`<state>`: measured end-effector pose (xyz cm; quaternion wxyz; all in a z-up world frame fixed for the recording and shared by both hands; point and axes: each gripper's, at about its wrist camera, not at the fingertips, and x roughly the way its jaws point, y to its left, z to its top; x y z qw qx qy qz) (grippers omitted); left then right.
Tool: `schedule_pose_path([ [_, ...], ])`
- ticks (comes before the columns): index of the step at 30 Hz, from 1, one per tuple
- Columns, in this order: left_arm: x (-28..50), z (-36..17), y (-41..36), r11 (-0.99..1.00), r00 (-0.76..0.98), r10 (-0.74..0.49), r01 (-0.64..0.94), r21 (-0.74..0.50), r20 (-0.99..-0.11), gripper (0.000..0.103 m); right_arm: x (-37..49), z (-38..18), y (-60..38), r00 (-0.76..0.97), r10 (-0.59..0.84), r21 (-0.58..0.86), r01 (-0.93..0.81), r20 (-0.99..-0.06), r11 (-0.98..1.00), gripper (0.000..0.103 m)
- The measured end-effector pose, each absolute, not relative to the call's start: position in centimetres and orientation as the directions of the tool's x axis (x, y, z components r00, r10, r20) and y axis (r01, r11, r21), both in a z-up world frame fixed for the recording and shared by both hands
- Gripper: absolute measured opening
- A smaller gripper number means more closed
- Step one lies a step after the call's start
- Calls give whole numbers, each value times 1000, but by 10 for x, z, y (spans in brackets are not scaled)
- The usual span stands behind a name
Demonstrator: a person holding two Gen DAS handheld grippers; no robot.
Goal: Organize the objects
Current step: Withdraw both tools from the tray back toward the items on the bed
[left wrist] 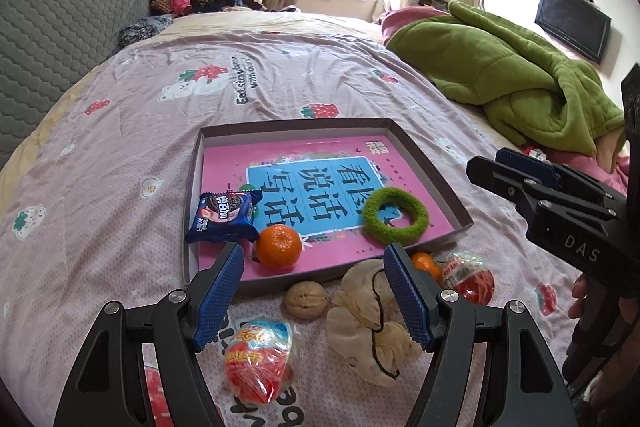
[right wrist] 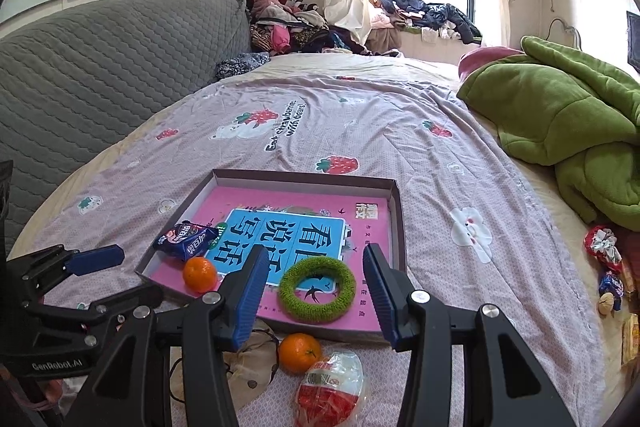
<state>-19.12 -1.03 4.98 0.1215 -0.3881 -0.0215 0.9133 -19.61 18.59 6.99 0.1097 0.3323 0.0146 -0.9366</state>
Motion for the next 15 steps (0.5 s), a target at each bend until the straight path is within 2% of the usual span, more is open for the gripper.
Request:
schedule_pose_path([
  [15,-174,52,-3,-966,-672,248,-225,-127,-698,74,-180,66,192,-753,-184,42,204,-632,-978,49],
])
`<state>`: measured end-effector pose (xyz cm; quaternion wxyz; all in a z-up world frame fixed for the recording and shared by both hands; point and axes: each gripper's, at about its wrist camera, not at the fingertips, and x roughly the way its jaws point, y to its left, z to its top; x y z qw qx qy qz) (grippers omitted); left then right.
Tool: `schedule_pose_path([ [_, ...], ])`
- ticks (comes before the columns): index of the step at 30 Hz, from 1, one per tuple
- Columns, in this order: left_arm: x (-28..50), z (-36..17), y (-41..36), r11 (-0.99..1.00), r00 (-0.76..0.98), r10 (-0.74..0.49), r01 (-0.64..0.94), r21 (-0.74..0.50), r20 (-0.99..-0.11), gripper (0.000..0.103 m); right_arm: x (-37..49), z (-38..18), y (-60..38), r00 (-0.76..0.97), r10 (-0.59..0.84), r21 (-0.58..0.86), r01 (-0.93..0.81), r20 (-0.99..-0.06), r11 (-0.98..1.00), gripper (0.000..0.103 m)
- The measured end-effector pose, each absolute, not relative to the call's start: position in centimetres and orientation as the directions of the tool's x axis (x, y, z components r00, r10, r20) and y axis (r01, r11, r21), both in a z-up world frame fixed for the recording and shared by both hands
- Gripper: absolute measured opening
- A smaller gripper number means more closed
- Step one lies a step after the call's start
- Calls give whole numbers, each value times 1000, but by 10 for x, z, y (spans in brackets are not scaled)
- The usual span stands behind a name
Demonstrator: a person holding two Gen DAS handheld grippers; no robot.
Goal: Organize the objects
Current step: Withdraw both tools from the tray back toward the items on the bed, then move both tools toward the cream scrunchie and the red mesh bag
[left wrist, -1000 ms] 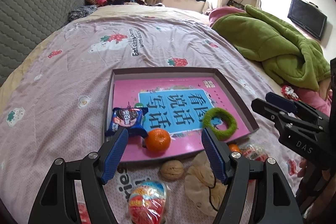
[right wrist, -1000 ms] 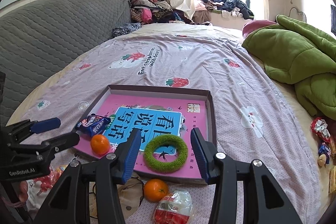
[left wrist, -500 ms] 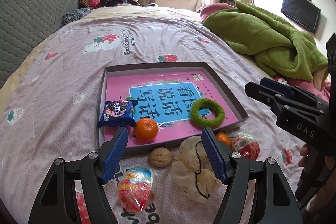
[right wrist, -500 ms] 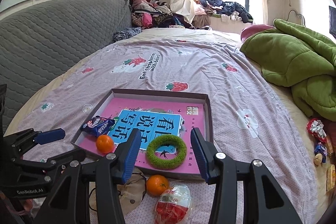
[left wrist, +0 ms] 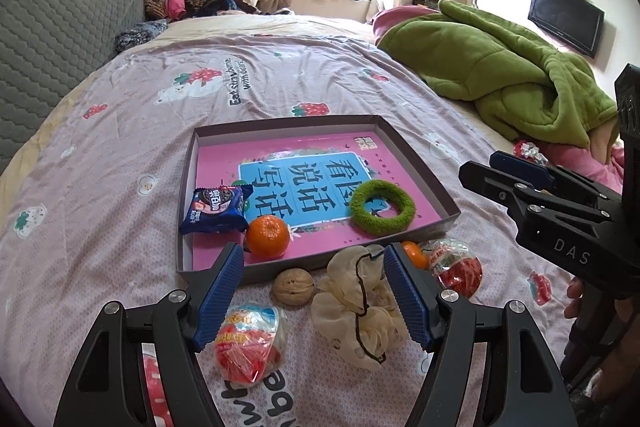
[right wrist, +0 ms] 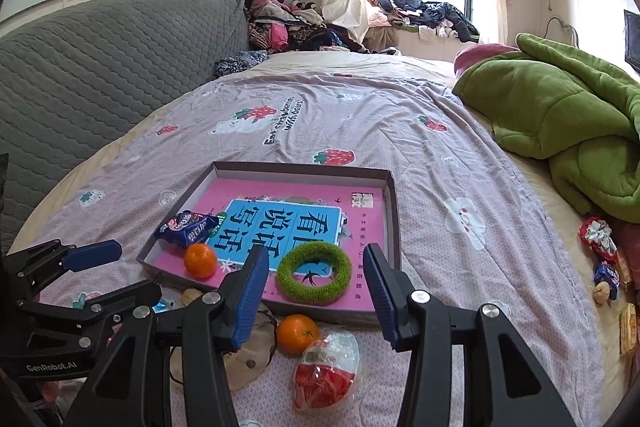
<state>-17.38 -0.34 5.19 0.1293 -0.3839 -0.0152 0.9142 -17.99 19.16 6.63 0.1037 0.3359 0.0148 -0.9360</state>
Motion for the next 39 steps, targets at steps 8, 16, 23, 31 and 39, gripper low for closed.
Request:
schedule_pose_path([
  [8,-163,51,0,-963,-667,258,-238,-128,-699,74,-170,63,197,-749,-178,41,197,-639,-980,49],
  [16,-153,48,2,-962,-660,260,-243,-127,-705,74,-163,59,200,-742,-175,43,194,-647,-980,49],
  [23,-146,44,5,-960,-648,267,-247,-135,-714,74,-158,55,203,-736,-172,43,191,-655,-981,49],
  [31,-141,37,12,-956,-632,273,-264,-130,-725,74,-153,49,206,-725,-170,43,190,-667,-981,49],
  [39,-139,29,11,-958,-620,265,-257,-128,-739,74,-151,46,206,-718,-172,47,190,-675,-981,49],
])
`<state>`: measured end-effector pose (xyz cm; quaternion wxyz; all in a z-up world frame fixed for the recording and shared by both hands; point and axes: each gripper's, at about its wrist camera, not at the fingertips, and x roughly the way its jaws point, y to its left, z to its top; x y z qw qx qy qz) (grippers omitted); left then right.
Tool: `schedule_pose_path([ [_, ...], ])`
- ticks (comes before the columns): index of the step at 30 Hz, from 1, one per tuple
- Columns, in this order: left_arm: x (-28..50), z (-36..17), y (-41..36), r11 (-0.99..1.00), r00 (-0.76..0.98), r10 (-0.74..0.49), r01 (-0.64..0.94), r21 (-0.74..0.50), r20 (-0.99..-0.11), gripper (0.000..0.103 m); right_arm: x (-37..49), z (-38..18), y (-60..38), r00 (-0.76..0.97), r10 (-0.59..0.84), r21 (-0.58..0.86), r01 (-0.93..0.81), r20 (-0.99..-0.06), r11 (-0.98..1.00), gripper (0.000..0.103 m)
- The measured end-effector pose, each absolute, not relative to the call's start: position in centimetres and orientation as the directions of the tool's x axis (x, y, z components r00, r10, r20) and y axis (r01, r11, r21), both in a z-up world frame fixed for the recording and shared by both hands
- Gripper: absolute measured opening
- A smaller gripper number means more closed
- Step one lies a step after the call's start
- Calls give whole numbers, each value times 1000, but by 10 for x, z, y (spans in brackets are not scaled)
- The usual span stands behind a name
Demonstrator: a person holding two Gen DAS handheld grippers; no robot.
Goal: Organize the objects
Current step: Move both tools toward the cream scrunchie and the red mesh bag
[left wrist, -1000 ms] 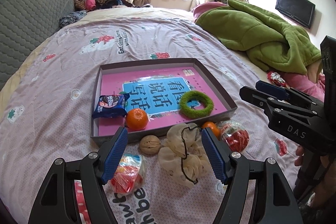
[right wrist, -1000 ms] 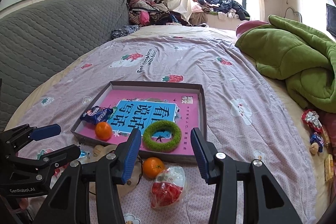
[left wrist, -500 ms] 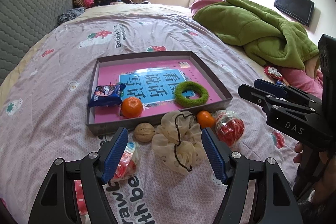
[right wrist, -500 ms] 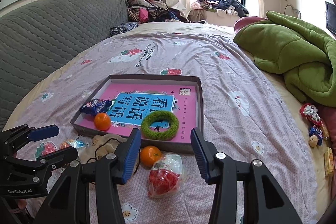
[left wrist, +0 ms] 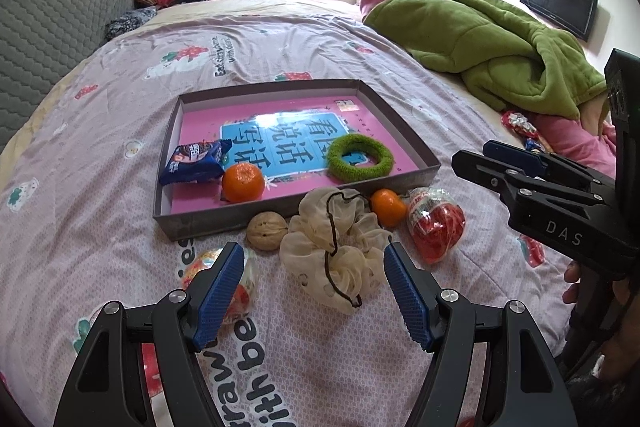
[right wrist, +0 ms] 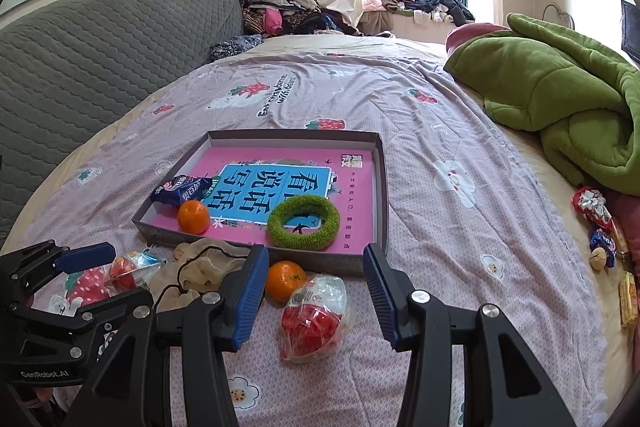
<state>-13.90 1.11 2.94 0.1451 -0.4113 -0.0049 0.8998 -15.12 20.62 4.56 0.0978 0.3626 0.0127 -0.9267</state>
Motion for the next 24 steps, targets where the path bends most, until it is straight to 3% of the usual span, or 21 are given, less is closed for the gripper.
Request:
schedule_pose_path([
  [24,-128,18,22,-949,-591,282,-286,-131,-756,74,-141,32,209,-695,-161,43,183,-701,-982,49],
])
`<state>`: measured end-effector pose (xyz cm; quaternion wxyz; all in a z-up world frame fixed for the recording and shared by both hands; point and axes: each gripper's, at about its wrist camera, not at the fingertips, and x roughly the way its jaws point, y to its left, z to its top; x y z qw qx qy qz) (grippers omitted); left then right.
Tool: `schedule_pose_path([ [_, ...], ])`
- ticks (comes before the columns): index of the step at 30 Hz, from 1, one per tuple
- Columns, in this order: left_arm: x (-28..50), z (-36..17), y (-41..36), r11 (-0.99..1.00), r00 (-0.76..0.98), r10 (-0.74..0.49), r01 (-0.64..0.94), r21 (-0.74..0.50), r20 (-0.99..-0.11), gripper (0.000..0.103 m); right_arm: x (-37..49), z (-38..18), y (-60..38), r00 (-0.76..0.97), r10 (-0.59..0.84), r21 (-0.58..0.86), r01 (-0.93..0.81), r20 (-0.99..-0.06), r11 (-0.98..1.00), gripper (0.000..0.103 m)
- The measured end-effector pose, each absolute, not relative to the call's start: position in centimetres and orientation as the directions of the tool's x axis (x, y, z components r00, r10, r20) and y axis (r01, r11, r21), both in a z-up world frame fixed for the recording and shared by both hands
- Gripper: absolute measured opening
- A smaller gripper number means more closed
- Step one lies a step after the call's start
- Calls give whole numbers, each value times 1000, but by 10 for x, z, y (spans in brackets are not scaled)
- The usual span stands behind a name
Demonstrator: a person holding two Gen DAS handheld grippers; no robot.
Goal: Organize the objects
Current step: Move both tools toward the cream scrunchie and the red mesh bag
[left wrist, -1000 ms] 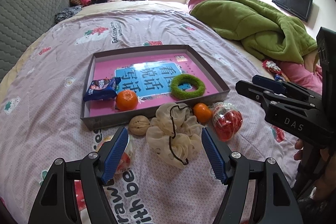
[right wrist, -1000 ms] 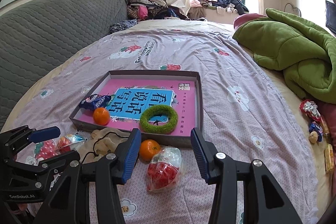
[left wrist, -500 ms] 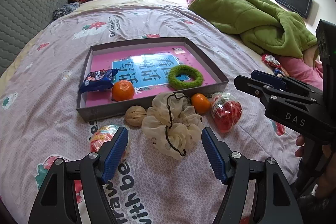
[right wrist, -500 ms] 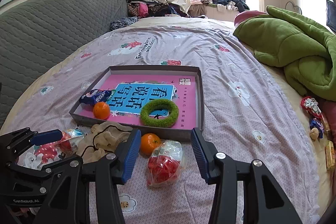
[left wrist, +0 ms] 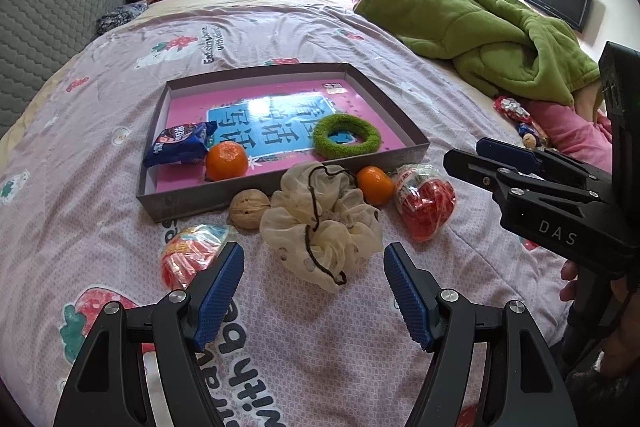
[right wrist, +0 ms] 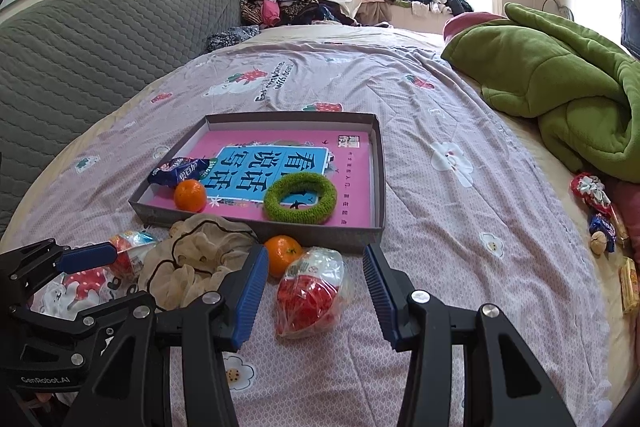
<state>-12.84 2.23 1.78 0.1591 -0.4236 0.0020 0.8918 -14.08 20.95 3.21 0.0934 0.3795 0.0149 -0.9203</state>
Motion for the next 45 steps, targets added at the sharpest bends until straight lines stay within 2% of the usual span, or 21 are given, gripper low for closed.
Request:
schedule_pose_path([
  [45,-143,-15,38,-952,-560,259,-284,-112,-787,74,-142,5,212,-641,-154,56,171,-752,-984,49],
])
